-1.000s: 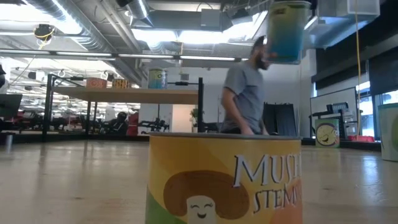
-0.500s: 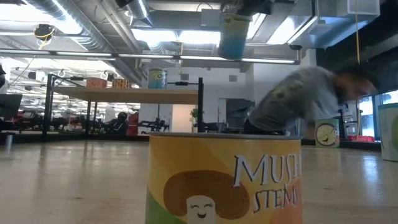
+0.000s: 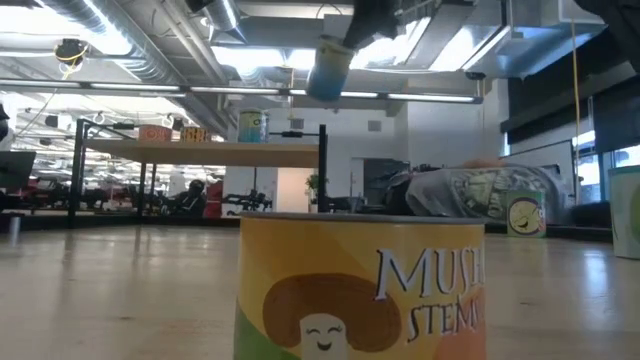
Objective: Pick and place cans onto a shelf
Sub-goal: Put the canned cherries on the shelf
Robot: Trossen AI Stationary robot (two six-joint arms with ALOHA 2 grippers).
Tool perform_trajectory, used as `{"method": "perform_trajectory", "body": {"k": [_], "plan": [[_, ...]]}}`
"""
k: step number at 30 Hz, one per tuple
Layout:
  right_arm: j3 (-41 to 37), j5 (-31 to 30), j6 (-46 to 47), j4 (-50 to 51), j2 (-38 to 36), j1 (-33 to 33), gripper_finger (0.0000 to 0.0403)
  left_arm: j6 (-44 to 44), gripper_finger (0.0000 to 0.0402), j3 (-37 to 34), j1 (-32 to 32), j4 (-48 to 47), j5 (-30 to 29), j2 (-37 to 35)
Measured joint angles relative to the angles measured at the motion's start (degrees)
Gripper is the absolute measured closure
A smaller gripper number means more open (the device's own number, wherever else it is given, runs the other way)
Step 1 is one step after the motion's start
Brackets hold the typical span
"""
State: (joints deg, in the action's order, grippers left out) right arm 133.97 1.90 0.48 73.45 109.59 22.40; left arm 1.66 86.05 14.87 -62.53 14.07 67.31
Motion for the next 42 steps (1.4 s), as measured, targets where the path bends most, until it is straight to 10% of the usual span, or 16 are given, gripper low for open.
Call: {"method": "perform_trajectory", "body": {"k": [42], "plan": [[0.1,10.7,-5.3,-8.0,10.4,1.4,0.0403,0.0,0.0401,0.0,4.8,0.0,0.8,0.0]]}}
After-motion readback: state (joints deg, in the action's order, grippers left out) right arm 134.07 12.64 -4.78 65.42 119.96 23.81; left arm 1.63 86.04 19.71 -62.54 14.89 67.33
